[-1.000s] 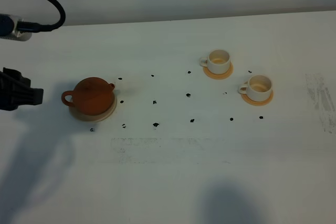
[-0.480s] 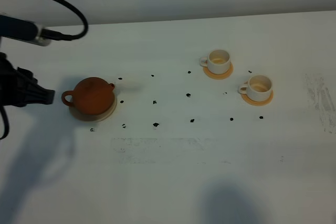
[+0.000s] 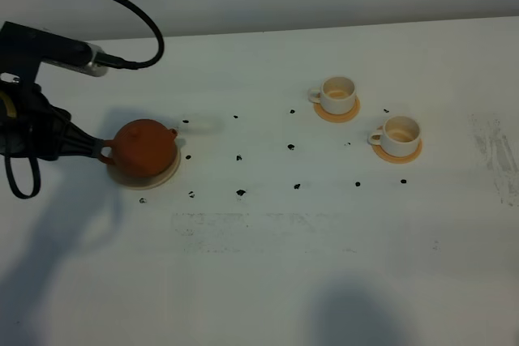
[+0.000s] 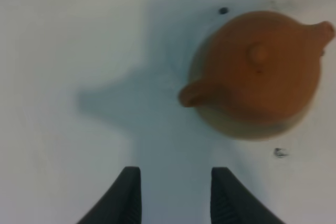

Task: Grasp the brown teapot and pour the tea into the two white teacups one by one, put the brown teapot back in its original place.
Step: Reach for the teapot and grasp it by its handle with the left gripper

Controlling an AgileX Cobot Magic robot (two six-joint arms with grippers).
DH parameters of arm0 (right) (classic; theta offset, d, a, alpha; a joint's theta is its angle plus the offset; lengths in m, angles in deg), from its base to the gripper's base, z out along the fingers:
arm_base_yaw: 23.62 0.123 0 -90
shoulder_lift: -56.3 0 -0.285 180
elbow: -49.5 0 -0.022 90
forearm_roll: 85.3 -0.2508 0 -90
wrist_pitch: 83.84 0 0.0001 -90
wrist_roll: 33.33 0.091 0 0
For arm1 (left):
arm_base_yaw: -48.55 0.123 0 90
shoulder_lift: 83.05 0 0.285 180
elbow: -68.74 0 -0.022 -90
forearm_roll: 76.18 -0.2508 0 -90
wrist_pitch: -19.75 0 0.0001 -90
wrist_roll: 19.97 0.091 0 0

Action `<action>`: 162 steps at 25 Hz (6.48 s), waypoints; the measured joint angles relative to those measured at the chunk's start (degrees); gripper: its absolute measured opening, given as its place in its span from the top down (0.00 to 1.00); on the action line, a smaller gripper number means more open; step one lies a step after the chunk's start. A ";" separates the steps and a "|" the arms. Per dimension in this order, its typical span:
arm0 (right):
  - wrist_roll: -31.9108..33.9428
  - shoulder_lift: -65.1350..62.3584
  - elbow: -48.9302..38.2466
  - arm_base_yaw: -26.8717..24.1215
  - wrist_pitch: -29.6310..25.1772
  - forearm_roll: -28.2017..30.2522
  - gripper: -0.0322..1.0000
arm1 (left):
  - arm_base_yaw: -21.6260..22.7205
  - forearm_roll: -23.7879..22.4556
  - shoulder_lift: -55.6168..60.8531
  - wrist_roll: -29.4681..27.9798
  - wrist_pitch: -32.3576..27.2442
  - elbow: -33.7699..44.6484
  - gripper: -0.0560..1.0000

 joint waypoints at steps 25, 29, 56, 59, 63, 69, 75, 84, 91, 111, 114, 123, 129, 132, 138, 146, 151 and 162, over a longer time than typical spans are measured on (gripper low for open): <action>5.36 -13.66 -1.56 -2.52 -3.56 7.12 0.54 | 2.69 -3.45 -0.07 -0.50 1.40 -0.36 0.66; 5.36 -13.66 -1.56 -10.48 -3.56 6.70 0.55 | 2.69 -3.64 -1.02 -0.54 2.34 -0.41 0.66; 5.38 -13.66 -1.56 -17.34 -3.56 6.48 0.74 | 2.85 -3.62 -4.98 -5.61 -7.44 -7.27 0.66; 5.38 -13.66 -1.56 -17.34 -3.56 6.43 0.74 | 5.18 1.03 -7.12 -6.77 -6.39 -8.44 0.66; 5.38 -13.66 -1.56 -17.34 -3.56 6.43 0.75 | 9.03 11.50 -10.11 -3.74 -5.72 -9.15 0.66; 5.38 -13.66 -1.56 -17.34 -3.56 6.43 0.75 | 12.17 19.19 -13.45 3.13 -5.67 -11.39 0.66; 5.38 -13.66 -1.56 -17.34 -3.56 6.43 0.75 | 13.62 19.77 -18.77 6.60 -7.95 -18.95 0.66; 5.38 -13.66 -1.56 -17.34 -3.56 6.43 0.75 | 13.33 26.93 -29.21 14.22 -13.81 -28.60 0.66; 5.38 -13.66 -1.56 -17.34 -3.56 6.43 0.75 | 12.77 27.54 -32.61 14.52 -12.35 -29.02 0.66; 5.43 -13.66 -1.56 -17.34 -3.56 6.43 0.75 | 12.30 28.54 -37.51 14.64 -10.04 -29.02 0.66; 5.43 -13.66 -1.56 -17.34 -3.56 6.43 0.75 | 12.30 28.54 -37.55 14.70 -10.04 -29.02 0.66; 5.43 -13.66 -1.56 -17.34 -3.56 6.43 0.75 | 12.30 28.49 -37.55 14.79 -13.68 -29.02 0.66; 5.43 -13.66 -1.56 -17.34 -3.56 6.43 0.75 | 12.30 28.37 -37.55 14.87 -15.52 -29.02 0.66; 5.43 -13.66 -1.56 -17.34 -3.56 6.43 0.75 | 12.30 28.37 -37.55 14.87 -16.64 -29.02 0.66; 5.43 -13.66 -1.56 -17.34 -3.56 6.43 0.75 | 12.30 28.14 -37.55 14.87 -18.32 -29.02 0.66; 5.43 -13.66 -1.56 -17.34 -3.56 6.43 0.75 | 12.30 28.12 -37.55 14.87 -22.34 -29.02 0.66; 5.43 -13.66 -1.56 -17.34 -3.56 6.43 0.75 | 12.30 28.12 -37.55 14.87 -22.70 -29.02 0.66; 5.43 -13.66 -1.56 -17.34 -3.56 6.43 0.75 | 12.30 28.14 -38.01 15.87 -22.31 -29.02 0.66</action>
